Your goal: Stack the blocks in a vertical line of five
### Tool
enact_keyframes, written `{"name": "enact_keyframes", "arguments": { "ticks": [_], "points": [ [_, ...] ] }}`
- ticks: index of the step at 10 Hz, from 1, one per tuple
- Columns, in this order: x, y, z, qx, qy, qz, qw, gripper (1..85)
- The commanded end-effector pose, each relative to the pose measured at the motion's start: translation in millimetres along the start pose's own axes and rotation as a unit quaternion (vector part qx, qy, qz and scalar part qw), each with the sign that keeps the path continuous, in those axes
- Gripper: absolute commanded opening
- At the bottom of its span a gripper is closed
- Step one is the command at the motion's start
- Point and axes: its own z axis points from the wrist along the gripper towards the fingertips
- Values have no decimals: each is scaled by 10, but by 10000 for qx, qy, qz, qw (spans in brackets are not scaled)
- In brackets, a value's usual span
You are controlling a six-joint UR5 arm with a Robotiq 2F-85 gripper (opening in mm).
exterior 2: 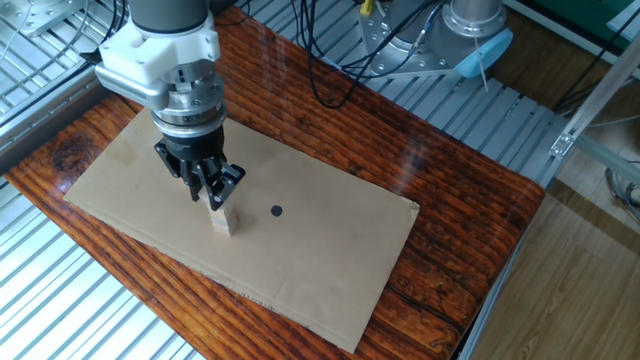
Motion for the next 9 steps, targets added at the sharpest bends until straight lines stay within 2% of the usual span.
{"name": "enact_keyframes", "arguments": {
  "ticks": [1,9],
  "points": [
    [-31,28,-12,-84,-44,19,10000,280],
    [-35,49,12,-65,-64,1,10000,320]
  ]
}}
